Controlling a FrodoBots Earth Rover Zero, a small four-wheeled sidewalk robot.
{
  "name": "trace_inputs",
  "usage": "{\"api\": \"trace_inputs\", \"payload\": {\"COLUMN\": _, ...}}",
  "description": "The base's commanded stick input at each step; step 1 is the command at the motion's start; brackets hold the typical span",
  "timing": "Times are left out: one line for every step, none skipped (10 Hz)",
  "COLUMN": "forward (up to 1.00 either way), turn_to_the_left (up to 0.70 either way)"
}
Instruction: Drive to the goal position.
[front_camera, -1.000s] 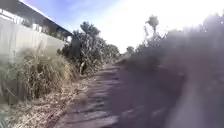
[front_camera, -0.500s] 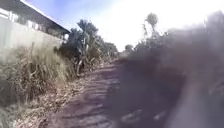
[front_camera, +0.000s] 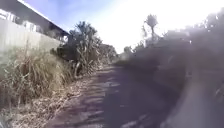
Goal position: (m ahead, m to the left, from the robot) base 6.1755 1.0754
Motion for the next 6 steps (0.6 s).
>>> {"api": "trace_inputs", "payload": {"forward": 0.45, "turn_to_the_left": 0.0}}
{"api": "trace_inputs", "payload": {"forward": 0.45, "turn_to_the_left": 0.0}}
{"api": "trace_inputs", "payload": {"forward": 0.45, "turn_to_the_left": 0.0}}
{"api": "trace_inputs", "payload": {"forward": 0.45, "turn_to_the_left": 0.0}}
{"api": "trace_inputs", "payload": {"forward": 0.45, "turn_to_the_left": 0.0}}
{"api": "trace_inputs", "payload": {"forward": 0.45, "turn_to_the_left": 0.0}}
